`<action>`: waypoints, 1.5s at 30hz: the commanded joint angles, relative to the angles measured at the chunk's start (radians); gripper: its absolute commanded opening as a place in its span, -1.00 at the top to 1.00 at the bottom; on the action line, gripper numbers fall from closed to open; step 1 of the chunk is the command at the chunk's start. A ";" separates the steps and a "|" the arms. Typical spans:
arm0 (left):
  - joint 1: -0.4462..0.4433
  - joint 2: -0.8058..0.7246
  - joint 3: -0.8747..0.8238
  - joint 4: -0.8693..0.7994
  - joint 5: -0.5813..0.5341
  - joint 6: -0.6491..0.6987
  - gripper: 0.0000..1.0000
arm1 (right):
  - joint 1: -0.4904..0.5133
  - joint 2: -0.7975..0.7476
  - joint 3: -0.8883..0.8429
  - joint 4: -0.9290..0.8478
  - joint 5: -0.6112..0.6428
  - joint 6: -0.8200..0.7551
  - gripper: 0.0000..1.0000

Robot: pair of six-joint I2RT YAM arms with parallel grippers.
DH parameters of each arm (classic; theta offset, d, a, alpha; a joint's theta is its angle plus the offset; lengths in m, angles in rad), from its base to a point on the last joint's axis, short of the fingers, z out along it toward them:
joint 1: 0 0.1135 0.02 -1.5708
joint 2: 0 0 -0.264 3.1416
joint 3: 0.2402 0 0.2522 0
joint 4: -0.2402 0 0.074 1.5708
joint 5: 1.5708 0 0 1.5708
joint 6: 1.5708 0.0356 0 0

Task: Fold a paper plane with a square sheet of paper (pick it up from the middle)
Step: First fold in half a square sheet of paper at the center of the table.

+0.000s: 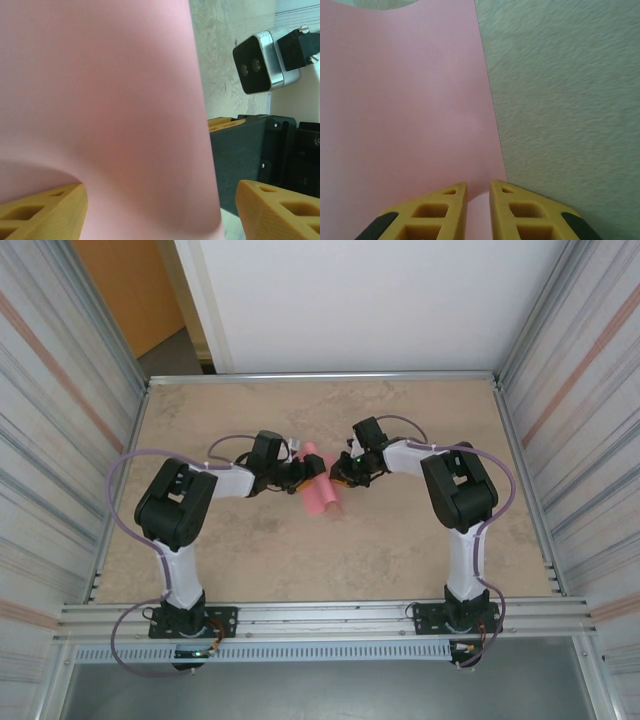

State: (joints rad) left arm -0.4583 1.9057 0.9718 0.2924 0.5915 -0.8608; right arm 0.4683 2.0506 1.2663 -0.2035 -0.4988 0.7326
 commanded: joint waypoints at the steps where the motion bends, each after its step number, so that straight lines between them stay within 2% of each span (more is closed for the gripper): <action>1: -0.002 -0.033 0.009 -0.065 -0.005 0.028 -0.55 | 0.012 0.044 0.000 -0.048 0.007 0.022 0.62; 7: -0.002 -0.008 0.043 -0.145 -0.012 0.030 -0.35 | 0.010 0.033 0.000 -0.035 -0.014 0.027 0.62; 15: 0.007 -0.011 0.081 -0.203 -0.002 0.066 0.18 | -0.043 -0.055 -0.044 0.002 -0.019 0.034 0.56; 20: 0.031 -0.048 0.085 -0.194 0.036 0.092 0.46 | -0.105 -0.142 -0.096 0.035 -0.029 0.019 0.40; 23: 0.049 -0.087 0.081 -0.164 0.089 0.095 0.50 | -0.135 -0.184 -0.121 0.057 -0.062 -0.006 0.22; 28: 0.086 -0.141 0.067 -0.037 0.241 0.028 0.53 | -0.155 -0.244 -0.159 0.128 -0.179 -0.046 -0.23; 31: 0.100 -0.145 0.067 0.022 0.306 -0.019 0.54 | -0.149 -0.257 -0.168 0.179 -0.256 -0.037 -0.37; 39: 0.104 -0.131 0.073 0.059 0.355 -0.045 0.54 | -0.119 -0.240 -0.139 0.223 -0.376 -0.018 -0.40; 45: 0.110 -0.120 0.063 0.074 0.362 -0.057 0.54 | -0.118 -0.241 -0.153 0.302 -0.447 0.037 -0.34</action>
State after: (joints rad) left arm -0.3569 1.7775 1.0340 0.3244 0.9138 -0.8989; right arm 0.3496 1.8225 1.1088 0.0387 -0.8722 0.7326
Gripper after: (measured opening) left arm 0.231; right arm 0.674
